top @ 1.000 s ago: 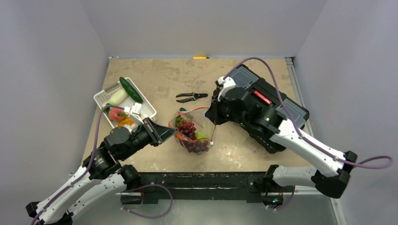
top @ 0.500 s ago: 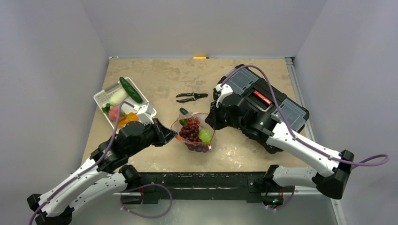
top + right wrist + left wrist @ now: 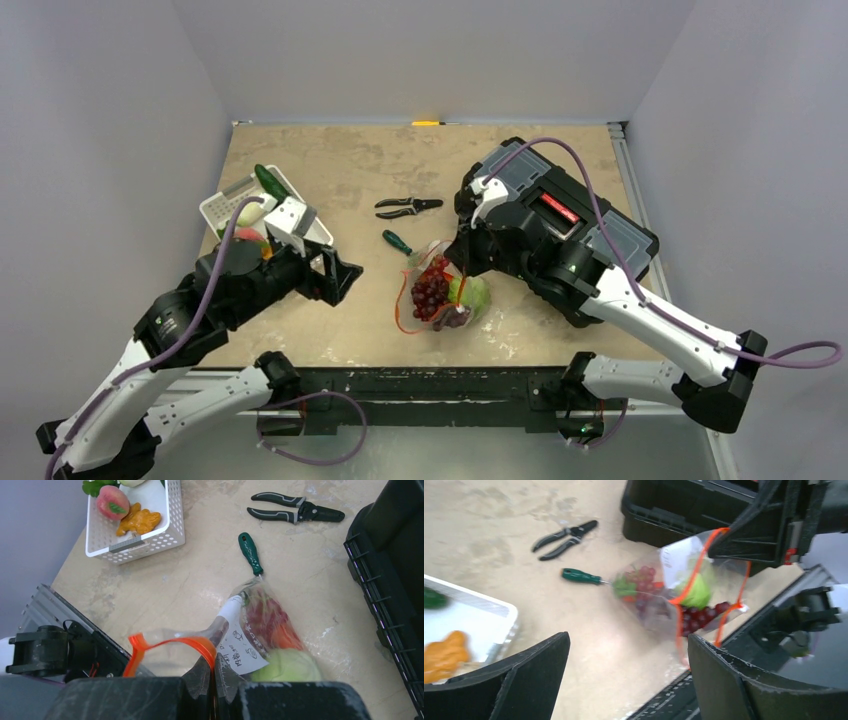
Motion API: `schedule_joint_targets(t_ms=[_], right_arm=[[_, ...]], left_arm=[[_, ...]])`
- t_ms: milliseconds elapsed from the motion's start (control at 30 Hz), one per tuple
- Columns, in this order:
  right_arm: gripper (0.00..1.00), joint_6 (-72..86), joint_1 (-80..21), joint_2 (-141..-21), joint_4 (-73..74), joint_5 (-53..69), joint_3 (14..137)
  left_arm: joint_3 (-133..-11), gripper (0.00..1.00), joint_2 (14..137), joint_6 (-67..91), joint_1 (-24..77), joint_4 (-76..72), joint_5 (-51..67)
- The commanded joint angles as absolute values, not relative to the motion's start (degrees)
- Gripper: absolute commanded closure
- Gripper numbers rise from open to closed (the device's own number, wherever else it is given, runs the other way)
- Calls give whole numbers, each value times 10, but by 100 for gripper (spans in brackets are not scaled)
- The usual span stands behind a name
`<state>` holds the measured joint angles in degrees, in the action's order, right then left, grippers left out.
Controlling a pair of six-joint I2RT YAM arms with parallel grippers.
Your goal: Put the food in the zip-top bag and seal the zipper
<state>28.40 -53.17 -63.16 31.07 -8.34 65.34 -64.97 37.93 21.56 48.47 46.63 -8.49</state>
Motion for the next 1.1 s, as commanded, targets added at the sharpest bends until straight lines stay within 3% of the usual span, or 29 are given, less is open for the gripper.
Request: schedule_joint_targets(t_ms=[0, 100, 267, 433, 567, 733, 867, 1067], right_arm=[[100, 277, -528, -606, 288, -102, 667], [100, 277, -528, -604, 288, -103, 664], [100, 279, -528, -600, 294, -103, 662], [100, 282, -528, -589, 297, -105, 659], [100, 282, -528, -588, 299, -103, 662], [100, 282, -528, -582, 293, -103, 657], [100, 281, -528, -584, 288, -100, 658], [100, 283, -528, -578, 296, -95, 659]], left_arm=[[-698, 12, 384, 92, 483, 517, -181], [-695, 12, 409, 65, 439, 531, -232], [-652, 13, 450, 59, 254, 492, -174], [-606, 3, 531, 86, 204, 451, -328], [-598, 3, 620, 175, 71, 426, -154], [-646, 2, 693, 245, 11, 376, -136], [-586, 3, 720, 333, -60, 194, -40], [-630, 13, 856, 326, -74, 84, -41]])
